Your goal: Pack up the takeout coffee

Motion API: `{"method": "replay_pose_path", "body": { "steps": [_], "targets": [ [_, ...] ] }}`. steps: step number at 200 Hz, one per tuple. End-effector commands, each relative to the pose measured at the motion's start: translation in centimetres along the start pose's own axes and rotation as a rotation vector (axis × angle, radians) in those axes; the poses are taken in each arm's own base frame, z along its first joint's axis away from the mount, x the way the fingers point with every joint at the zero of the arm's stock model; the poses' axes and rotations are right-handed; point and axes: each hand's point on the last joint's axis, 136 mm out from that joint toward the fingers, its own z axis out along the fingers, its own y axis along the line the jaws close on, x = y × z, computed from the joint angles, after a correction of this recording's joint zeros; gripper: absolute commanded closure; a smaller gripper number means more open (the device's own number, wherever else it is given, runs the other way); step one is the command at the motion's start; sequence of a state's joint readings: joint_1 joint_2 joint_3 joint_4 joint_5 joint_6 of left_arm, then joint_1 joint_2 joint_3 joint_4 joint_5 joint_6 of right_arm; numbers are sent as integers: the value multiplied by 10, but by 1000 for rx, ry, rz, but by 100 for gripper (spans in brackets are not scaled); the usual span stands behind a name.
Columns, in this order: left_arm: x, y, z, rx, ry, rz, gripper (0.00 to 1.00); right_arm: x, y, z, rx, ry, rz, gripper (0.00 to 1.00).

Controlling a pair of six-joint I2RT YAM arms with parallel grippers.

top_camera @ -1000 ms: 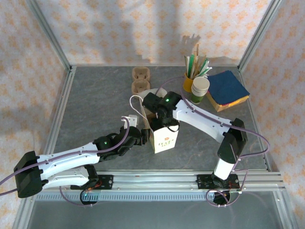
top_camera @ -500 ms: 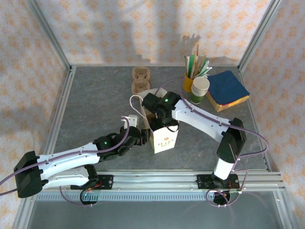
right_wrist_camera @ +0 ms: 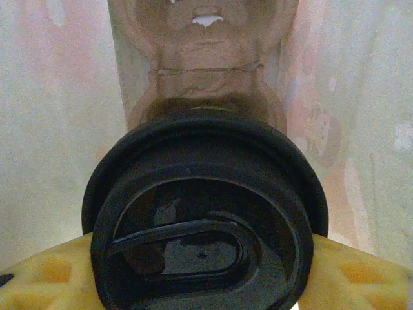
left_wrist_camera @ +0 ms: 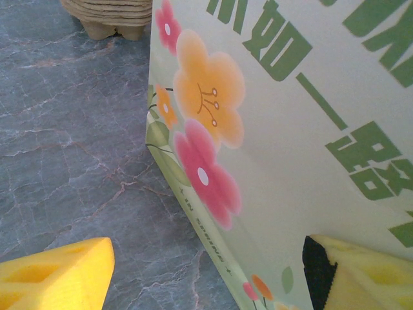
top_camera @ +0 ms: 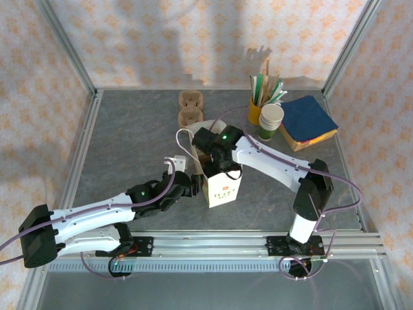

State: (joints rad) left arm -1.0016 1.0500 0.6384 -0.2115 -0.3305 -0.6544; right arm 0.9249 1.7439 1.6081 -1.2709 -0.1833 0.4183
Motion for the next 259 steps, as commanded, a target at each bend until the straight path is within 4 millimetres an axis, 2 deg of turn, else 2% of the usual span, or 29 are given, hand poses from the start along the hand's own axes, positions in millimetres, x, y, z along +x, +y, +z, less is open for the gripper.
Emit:
{"method": "replay_pose_path", "body": {
  "steps": [1, 69, 259],
  "targets": [
    [-5, -2, 0, -11, -25, -3, 21, 3, -2, 5, 22, 10, -8, 66],
    [-7, -3, 0, -14, -26, 0, 21, 1, -1, 8, 20, 2, -9, 67],
    [-2, 4, -2, -19, -26, -14, 21, 8, -1, 34, 37, 60, -16, 67]
  ]
}}
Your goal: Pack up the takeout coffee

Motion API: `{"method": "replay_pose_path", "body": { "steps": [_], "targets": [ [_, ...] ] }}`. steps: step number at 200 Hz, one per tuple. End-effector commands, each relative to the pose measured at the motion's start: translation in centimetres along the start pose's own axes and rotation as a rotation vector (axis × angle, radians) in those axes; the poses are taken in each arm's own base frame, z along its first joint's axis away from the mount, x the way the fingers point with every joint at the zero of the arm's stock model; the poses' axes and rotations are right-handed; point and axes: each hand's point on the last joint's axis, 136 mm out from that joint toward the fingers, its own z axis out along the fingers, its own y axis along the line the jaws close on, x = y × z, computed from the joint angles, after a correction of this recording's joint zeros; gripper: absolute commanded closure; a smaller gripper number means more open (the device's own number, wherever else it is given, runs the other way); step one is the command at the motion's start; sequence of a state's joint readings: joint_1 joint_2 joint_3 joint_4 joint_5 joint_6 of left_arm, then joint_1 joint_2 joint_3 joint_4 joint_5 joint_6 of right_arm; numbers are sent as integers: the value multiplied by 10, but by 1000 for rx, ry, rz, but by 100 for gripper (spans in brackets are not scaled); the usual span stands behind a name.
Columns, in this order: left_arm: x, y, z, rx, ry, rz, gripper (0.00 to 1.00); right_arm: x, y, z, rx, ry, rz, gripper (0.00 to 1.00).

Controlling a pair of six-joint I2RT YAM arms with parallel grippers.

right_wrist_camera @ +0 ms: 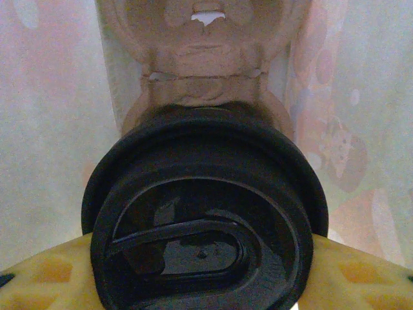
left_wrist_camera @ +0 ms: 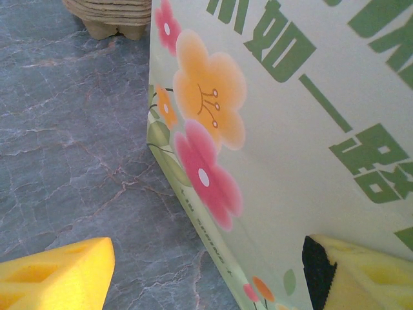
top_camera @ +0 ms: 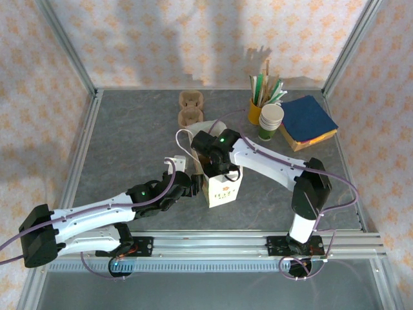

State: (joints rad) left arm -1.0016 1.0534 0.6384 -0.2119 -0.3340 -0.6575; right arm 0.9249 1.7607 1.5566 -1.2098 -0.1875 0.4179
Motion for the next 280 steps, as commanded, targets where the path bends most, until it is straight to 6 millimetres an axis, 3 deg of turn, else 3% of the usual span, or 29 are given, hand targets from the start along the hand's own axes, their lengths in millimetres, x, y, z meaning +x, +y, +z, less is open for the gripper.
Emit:
{"method": "replay_pose_path", "body": {
  "steps": [1, 98, 280],
  "targets": [
    [-2, 3, -3, -15, -25, -12, 21, 9, -4, 17, 37, 53, -15, 67],
    [-1, 4, -2, -14, -21, -16, 22, 17, -7, 33, 61, 106, -22, 67],
    [-3, 5, -6, -9, -30, -25, 22, 10, 0, 27, 16, 72, -12, 64]
  ]
}}
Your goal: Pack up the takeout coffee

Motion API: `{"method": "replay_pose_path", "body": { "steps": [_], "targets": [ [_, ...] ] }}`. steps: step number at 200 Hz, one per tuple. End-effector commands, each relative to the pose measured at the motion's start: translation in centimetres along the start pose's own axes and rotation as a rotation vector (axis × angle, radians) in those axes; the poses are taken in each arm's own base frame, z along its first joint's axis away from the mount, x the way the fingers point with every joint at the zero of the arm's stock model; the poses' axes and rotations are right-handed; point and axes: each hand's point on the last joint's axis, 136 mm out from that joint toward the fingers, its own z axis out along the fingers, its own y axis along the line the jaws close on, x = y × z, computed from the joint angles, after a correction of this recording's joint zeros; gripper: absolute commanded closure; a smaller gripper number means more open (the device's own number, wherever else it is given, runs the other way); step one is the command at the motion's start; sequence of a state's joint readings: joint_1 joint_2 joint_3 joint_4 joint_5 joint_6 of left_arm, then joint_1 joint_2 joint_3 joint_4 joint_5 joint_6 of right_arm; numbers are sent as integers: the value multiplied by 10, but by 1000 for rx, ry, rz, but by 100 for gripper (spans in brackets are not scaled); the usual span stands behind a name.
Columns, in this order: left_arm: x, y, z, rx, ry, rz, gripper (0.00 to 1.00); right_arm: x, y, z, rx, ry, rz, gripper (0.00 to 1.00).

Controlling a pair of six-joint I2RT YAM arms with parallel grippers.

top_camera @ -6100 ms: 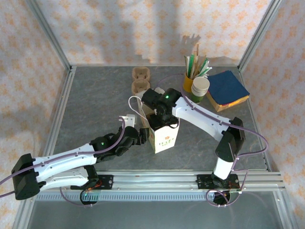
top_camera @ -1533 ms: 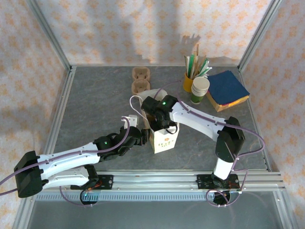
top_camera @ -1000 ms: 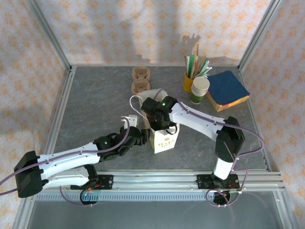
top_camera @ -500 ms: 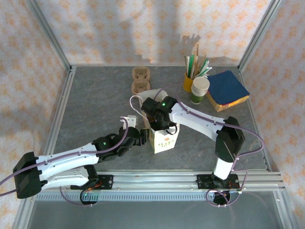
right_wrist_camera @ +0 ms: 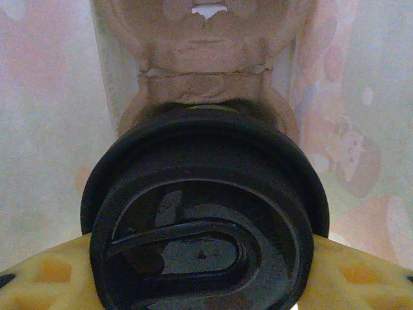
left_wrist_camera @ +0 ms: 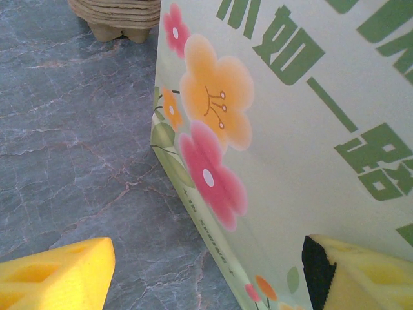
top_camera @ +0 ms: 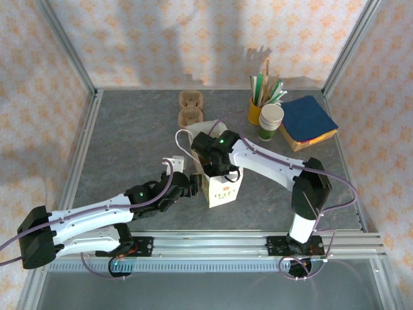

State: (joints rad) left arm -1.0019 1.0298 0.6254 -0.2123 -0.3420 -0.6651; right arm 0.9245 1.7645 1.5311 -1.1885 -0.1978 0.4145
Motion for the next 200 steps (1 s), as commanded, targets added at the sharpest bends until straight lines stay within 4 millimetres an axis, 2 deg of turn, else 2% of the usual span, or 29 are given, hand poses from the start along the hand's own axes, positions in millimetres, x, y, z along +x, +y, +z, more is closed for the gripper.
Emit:
{"method": "replay_pose_path", "body": {
  "steps": [1, 103, 162, 200],
  "targets": [
    [-2, 2, -2, -10, -19, -13, 22, 7, 0, 19, 19, 58, -10, 64],
    [-5, -1, -3, -8, -22, -10, 22, 5, 0, 12, 14, 42, -11, 59],
    [-4, 0, -2, -10, -22, -8, 22, 0, 2, -6, 1, 8, -8, 45],
    [-4, 1, -3, -9, -26, -11, 22, 0, 0, -10, 9, 6, -12, 35]
  ]
}}
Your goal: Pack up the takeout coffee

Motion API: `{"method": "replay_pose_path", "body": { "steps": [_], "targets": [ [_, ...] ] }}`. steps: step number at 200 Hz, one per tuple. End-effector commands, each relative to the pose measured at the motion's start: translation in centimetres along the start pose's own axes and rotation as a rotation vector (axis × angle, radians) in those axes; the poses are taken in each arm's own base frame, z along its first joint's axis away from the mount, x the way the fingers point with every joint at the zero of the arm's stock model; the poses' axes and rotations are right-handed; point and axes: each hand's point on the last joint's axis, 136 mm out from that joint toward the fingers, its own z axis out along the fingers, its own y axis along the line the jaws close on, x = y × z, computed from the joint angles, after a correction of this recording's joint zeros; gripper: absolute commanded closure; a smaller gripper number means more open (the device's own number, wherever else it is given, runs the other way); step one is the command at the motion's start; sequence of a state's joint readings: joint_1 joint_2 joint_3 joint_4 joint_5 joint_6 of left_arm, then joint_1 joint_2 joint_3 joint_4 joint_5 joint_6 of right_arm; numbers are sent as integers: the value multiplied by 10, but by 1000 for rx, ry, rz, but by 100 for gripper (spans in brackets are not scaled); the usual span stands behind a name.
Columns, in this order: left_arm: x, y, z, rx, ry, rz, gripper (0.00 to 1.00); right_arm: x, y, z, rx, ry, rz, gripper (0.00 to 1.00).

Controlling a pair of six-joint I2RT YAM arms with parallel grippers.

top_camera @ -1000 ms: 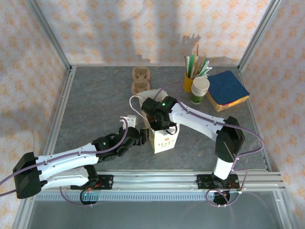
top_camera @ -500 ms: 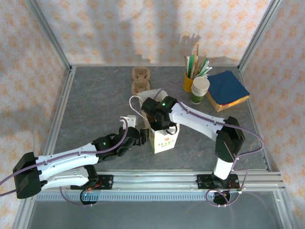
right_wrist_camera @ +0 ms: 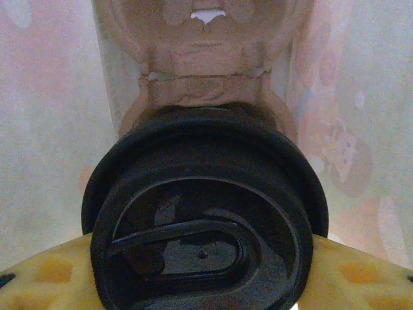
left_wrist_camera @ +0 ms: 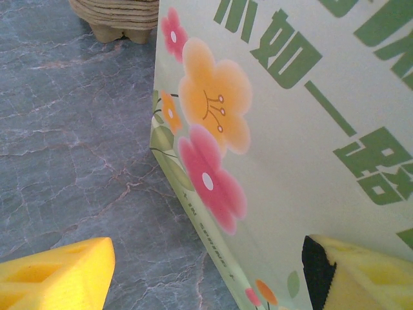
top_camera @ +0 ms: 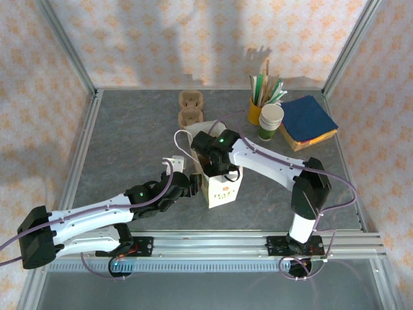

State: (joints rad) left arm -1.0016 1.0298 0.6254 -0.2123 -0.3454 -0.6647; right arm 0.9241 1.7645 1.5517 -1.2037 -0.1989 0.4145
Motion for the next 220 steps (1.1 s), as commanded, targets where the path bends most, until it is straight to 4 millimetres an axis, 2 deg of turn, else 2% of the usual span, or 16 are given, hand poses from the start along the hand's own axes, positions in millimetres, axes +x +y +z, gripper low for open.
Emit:
{"method": "replay_pose_path", "body": {
  "steps": [1, 137, 220],
  "targets": [
    [-4, 0, -3, -7, -24, -11, 22, 1, -1, -5, 14, 10, -12, 35],
    [-4, 3, -5, -8, -29, -18, 22, 0, -8, -12, 49, -7, -2, 21],
    [-5, 5, -6, -11, -35, -22, 22, -3, -7, -16, 42, -25, -1, 20]
  ]
}}
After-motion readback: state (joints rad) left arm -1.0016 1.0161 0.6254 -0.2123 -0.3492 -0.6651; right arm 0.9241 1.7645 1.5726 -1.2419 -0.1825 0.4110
